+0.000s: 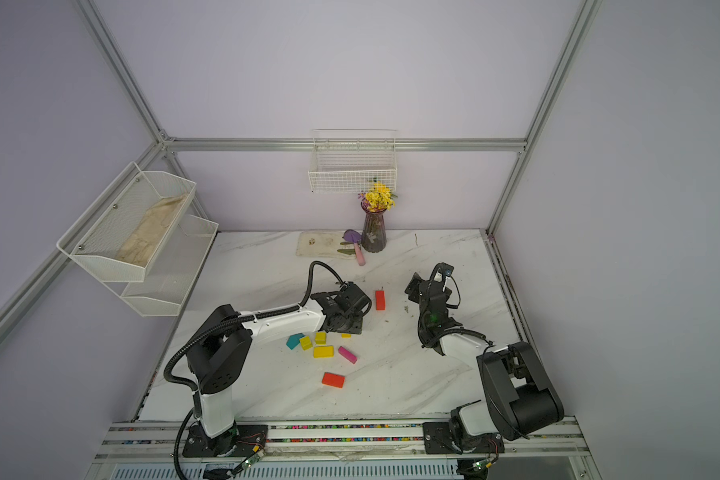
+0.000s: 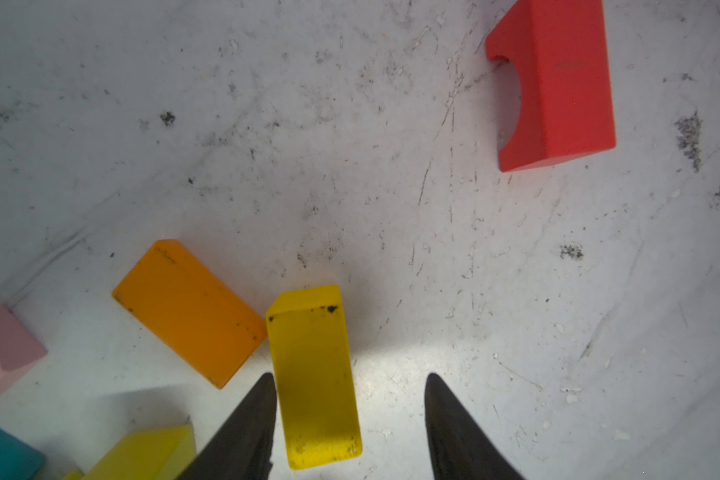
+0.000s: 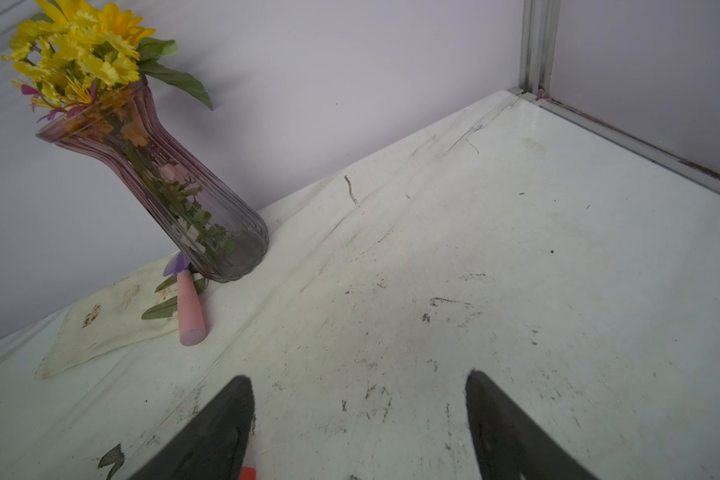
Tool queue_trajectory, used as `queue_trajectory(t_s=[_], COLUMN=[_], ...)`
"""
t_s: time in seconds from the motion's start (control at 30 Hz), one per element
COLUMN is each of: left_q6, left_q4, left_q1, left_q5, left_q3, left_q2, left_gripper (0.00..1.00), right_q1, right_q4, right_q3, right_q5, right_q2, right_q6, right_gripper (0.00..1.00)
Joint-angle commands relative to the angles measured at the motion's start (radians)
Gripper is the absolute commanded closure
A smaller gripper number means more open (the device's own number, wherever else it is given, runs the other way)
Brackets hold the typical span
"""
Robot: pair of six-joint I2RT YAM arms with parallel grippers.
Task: Build the wood block tower
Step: 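Release the red block with the right gripper while the left grasps a yellow block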
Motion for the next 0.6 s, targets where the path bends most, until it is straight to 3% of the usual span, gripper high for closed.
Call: queue_trajectory(t_s=[0.0, 0.2, 0.57], left_q6=[-0.008, -0.007, 0.003], left_q4=[-0.009, -0.011, -0.016], left_q1=[-0.005, -0.006, -0.006], left_q5=[-0.02, -0.008, 0.0], left_q3=[0.07, 0.078, 0.113], left_q2=[0.011, 0.037, 0.076], left_gripper=[0.43, 0.45, 0.61], right_q1=[-0.002, -0.002, -0.002], right_q4=[0.018, 0.015, 0.015], right_q3=[0.018, 0.023, 0.026], right_q5=[0.009, 0.006, 0.005], right_q2=[0.002, 0.008, 0.013], right_q6=[0.0, -0.001, -0.003], right_gripper=[0.18, 0.18, 0.19])
